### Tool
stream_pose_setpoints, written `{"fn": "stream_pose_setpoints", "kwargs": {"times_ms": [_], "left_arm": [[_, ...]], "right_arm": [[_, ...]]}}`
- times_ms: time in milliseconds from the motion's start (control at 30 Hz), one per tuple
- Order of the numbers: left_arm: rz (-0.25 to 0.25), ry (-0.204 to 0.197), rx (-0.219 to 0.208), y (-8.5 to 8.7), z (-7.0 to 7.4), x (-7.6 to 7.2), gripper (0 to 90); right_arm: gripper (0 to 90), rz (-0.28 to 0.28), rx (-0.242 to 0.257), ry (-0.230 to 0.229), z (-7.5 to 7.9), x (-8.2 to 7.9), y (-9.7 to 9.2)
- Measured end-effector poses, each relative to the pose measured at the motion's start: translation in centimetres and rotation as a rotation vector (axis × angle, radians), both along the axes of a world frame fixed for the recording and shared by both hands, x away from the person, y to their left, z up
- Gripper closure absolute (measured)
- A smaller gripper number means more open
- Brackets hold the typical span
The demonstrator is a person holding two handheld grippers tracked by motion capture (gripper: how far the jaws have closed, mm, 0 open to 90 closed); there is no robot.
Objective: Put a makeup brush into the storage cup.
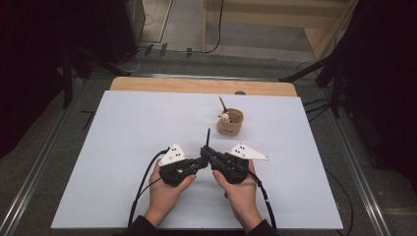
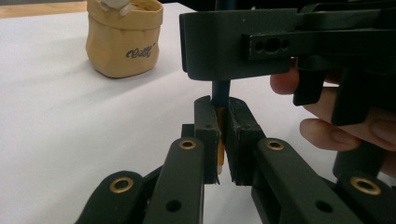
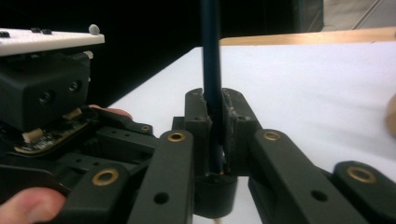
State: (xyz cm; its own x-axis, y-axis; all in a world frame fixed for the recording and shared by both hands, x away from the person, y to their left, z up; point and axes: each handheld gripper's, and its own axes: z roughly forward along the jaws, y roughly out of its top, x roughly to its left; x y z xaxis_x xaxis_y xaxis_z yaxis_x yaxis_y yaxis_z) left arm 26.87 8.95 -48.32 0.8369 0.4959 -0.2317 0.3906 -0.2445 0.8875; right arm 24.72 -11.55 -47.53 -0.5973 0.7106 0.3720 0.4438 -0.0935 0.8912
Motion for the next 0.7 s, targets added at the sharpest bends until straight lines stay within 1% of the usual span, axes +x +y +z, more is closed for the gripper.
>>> {"fn": "stream_pose_setpoints", "kwargs": {"times_ms": [100, 133, 167, 233, 433, 600, 633, 700], "left_arm": [[-0.007, 0.006, -0.013, 0.1, 0.0, 0.0, 83.1], [-0.007, 0.000, -0.008, 0.1, 0.0, 0.0, 81.2], [-0.005, -0.005, 0.000, 0.2, 0.1, 0.0, 79.0], [-0.008, 0.001, -0.008, 0.3, 0.0, 0.0, 75.1], [-0.010, 0.001, -0.002, 1.2, 0.2, 0.3, 70.5], [0.036, 0.012, -0.018, 2.6, 0.6, 1.0, 67.5], [0.039, 0.013, -0.020, 2.8, 0.7, 1.1, 67.2], [0.050, 0.014, -0.027, 3.2, 0.9, 1.3, 66.9]], "right_arm": [[84.2, 0.006, -0.005, -0.006, 0.1, 0.0, -0.1], [84.2, 0.006, -0.008, -0.010, 0.1, 0.0, -0.1], [84.2, 0.000, -0.018, -0.019, 0.2, 0.0, -0.1], [84.2, -0.009, -0.025, -0.027, 0.3, 0.0, -0.3], [84.2, -0.059, -0.052, -0.043, 0.6, 0.3, -1.7], [84.2, -0.072, -0.078, -0.056, 0.6, 0.5, -2.3], [84.2, -0.070, -0.096, -0.066, 0.5, 0.5, -2.3], [84.2, -0.069, -0.115, -0.073, 0.5, 0.5, -2.2]]}}
